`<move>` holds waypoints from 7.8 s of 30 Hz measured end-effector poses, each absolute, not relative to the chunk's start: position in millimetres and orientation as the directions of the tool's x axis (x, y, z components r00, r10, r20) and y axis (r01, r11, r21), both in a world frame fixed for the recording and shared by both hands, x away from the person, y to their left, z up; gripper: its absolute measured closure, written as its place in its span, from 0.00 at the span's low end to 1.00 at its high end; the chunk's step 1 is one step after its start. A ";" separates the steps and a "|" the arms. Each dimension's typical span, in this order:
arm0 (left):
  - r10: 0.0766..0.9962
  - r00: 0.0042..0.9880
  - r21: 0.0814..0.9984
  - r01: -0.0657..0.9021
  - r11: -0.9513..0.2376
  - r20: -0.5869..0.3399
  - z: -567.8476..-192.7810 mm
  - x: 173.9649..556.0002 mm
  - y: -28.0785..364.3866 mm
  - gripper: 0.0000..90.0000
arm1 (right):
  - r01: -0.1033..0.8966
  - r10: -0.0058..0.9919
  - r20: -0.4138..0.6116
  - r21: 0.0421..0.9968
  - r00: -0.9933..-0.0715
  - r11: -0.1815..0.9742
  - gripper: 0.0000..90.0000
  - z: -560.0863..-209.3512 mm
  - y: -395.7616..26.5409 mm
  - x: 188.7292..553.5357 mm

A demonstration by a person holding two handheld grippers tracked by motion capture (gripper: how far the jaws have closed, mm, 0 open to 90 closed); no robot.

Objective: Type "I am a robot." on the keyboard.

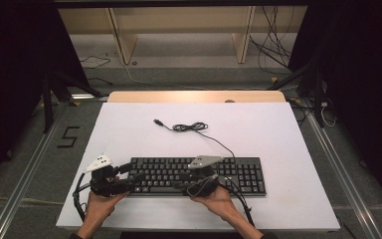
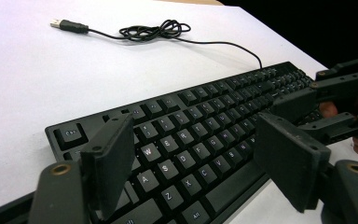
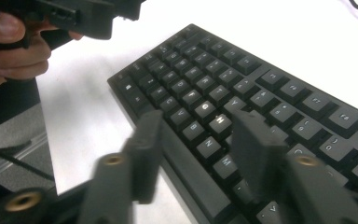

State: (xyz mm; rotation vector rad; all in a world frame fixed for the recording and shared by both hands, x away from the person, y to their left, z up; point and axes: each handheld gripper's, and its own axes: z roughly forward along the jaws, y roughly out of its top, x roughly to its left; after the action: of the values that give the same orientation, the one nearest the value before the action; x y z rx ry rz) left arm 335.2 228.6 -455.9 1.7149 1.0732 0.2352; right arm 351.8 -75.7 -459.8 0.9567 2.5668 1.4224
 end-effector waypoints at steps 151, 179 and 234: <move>0.805 0.541 0.721 0.656 -0.222 -0.245 -483.9 360.1 217.7 0.99 | 0.489 0.609 0.231 0.820 -0.758 0.298 0.38 -448.9 -111.2 343.1; 0.744 0.592 0.814 0.570 -0.115 -0.309 -464.8 344.8 219.4 0.43 | 0.486 0.597 0.231 0.817 -0.768 0.309 0.39 -453.0 -105.1 342.7; 0.746 0.591 0.847 0.527 -0.069 -0.307 -459.5 340.1 220.7 0.31 | 0.491 0.567 0.170 0.728 -0.806 0.479 1.00 -483.4 -67.6 343.8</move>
State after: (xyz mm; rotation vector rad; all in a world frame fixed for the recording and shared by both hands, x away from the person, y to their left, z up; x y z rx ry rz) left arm 340.1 220.7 -459.5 1.7339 1.0537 0.2507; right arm 343.8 -67.6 -483.4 0.9397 2.6197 1.2411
